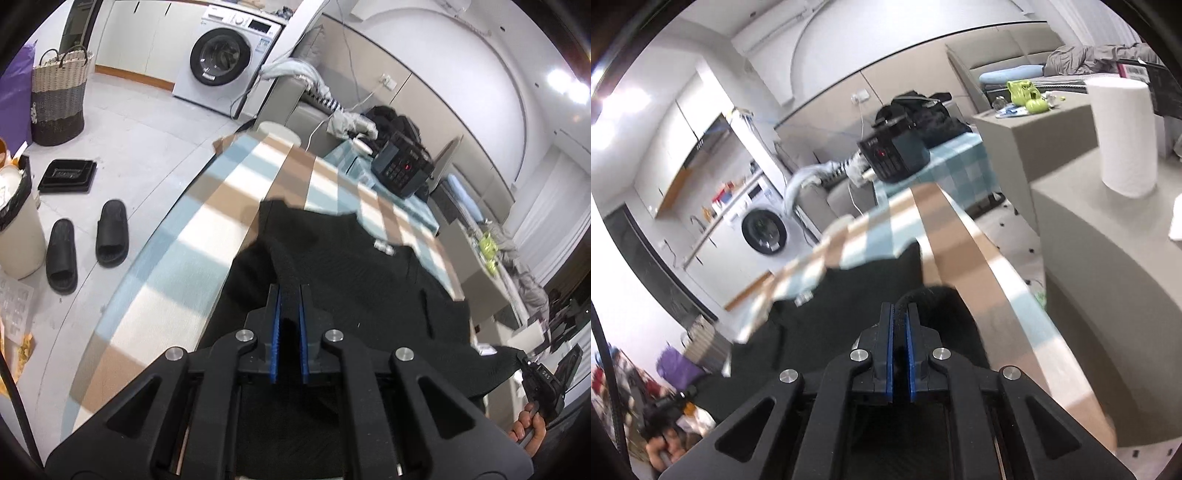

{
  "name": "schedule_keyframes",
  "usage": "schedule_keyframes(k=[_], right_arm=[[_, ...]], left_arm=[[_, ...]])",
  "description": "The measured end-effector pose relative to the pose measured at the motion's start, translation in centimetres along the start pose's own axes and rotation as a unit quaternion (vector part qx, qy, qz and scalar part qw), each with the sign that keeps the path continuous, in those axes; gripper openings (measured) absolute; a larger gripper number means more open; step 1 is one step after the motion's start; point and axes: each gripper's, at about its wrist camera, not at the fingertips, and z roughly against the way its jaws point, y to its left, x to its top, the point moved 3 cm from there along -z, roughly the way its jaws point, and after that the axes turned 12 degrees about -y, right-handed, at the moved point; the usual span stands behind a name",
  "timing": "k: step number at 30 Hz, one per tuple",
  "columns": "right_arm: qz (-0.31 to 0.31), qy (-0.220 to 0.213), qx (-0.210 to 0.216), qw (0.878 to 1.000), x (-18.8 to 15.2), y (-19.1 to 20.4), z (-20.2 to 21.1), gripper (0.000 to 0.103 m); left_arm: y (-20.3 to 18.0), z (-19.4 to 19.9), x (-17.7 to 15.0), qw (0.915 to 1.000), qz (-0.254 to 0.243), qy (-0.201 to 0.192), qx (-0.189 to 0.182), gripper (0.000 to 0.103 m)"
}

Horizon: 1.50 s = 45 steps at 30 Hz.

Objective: Fold small clothes

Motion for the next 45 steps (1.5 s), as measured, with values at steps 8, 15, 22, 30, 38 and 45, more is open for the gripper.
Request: schedule_keyframes(k=[8,15,22,30,38,45], right_arm=[[-0.037,-0.013,-0.039,0.998,4.6,2.1,-9.1,0.005],[-0.081,0.037,-0.092,0.992,4.1,-0.3,-16.5,0.021],[-0.043,0.066,-0.077,0.994,2.6,-0.3,-15.0,0.037],[-0.007,0.098,-0.051,0.994,0.5,2.1,-14.9,0.038],[0.000,0.116,-0.053,0.992,-0.8,2.5,-15.2,0.039],[-0.004,0.119,-0.056,0.991,-0.5,1.6,-15.5,0.039]], left_arm=[[-1.6,-4.4,6.7,0.9997,0.005,-0.023,-0.004,0.005],[0.0,-11.3,9.6,0.9980,0.006,0.008,0.062,0.035],[0.9,-11.8,7.4,0.9981,-0.013,0.030,0.053,0.048],[-4.0,-15.3,4.6,0.9931,-0.079,0.078,0.039,0.048],[-5.9,-22.0,3.7,0.9732,-0.128,0.115,0.153,0.050],[-3.5,-20.5,5.2,0.9849,-0.097,0.065,0.128,0.004]])
